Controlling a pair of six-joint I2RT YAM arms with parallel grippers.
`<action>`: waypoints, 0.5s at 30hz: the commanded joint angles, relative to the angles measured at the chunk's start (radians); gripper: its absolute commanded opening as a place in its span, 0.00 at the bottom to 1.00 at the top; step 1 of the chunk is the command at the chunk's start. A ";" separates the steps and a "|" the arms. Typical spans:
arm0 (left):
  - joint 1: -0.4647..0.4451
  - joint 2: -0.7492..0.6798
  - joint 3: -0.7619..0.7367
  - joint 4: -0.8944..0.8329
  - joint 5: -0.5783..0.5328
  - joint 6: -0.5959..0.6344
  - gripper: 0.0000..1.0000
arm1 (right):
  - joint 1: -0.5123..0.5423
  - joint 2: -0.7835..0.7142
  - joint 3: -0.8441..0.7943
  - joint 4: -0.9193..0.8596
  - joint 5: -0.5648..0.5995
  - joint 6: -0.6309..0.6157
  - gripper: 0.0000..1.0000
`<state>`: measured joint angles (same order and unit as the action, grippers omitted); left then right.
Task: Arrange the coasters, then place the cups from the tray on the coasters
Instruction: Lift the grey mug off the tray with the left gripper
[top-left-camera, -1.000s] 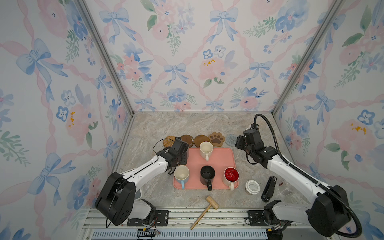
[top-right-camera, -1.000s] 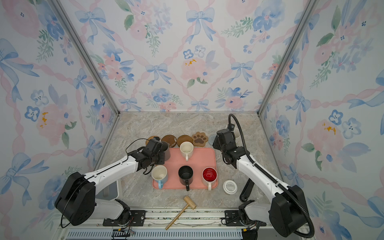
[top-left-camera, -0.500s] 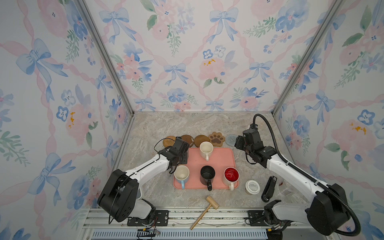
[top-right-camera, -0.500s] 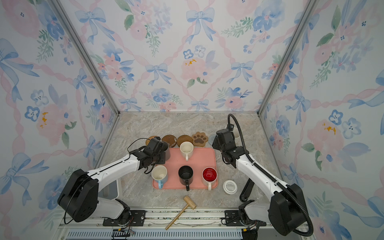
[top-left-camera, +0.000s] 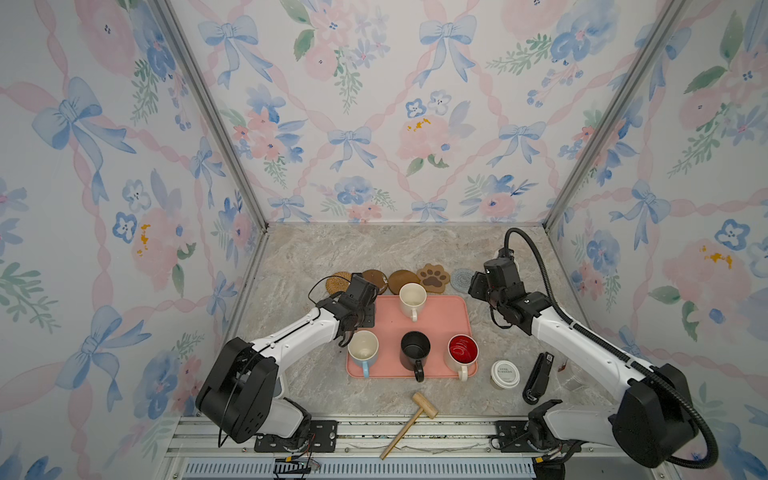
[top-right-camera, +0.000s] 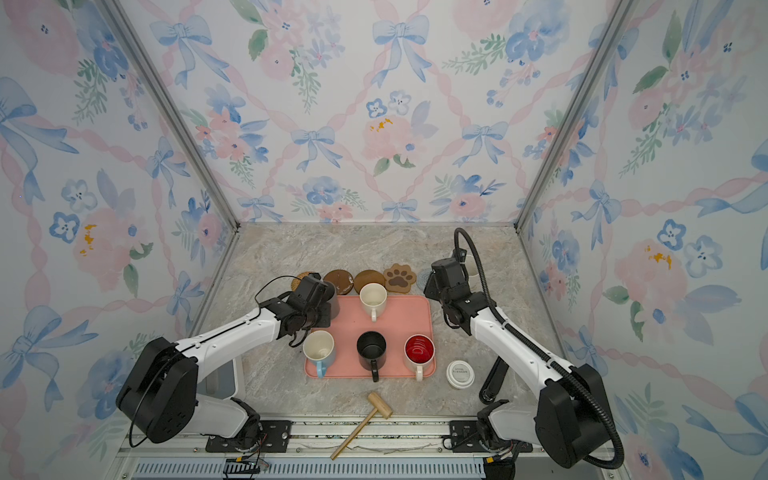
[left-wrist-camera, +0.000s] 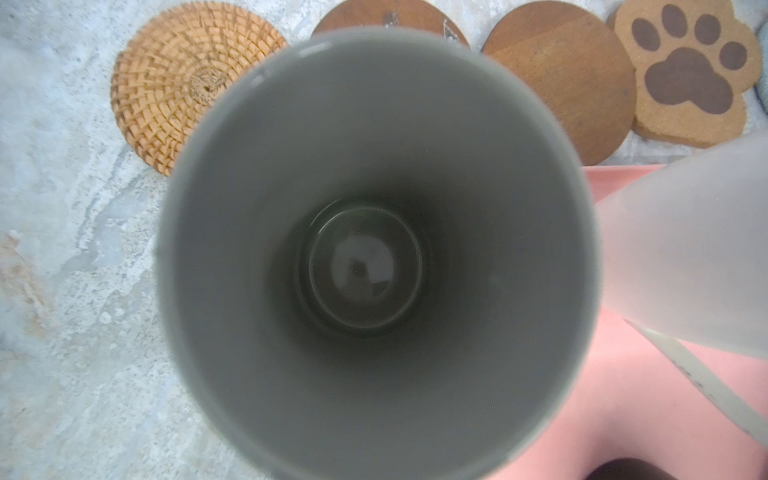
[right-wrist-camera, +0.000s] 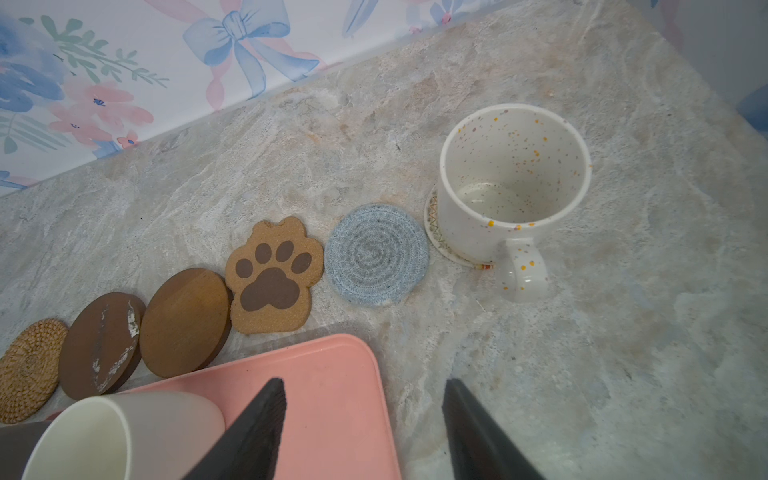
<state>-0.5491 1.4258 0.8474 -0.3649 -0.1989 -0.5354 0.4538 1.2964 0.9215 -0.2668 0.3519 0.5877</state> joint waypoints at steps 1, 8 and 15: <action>0.003 0.008 0.022 -0.012 -0.030 -0.008 0.00 | 0.009 0.009 0.025 0.012 -0.002 0.002 0.63; -0.001 -0.065 0.011 -0.012 -0.100 -0.035 0.00 | 0.009 0.009 0.025 0.011 -0.002 0.001 0.63; 0.001 -0.151 -0.001 0.012 -0.150 -0.028 0.00 | 0.009 0.017 0.029 0.009 -0.008 0.001 0.63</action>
<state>-0.5499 1.3258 0.8398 -0.3996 -0.2729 -0.5549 0.4538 1.2972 0.9215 -0.2672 0.3511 0.5877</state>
